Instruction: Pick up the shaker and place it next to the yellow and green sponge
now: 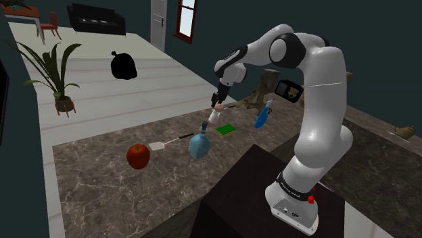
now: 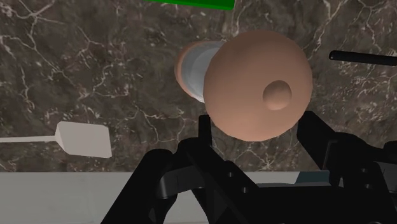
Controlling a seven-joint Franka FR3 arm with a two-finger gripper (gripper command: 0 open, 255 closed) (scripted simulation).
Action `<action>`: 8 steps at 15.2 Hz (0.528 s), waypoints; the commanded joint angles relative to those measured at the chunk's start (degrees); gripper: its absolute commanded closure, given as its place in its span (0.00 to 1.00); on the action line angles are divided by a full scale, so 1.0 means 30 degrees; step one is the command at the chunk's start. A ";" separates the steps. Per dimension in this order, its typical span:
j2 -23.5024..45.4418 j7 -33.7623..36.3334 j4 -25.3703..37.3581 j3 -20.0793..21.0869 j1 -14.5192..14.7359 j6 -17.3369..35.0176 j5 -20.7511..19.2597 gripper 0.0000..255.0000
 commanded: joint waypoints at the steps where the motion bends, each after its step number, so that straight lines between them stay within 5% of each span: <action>1: -0.0002 -0.0001 -0.0001 0.0001 0.0000 0.0006 0.0002 1.00; 2: -0.0002 -0.0001 -0.0001 0.0001 0.0001 0.0005 0.0001 0.00; 8: -0.0432 0.0102 0.0007 -0.0122 0.0020 -0.0428 -0.0169 0.00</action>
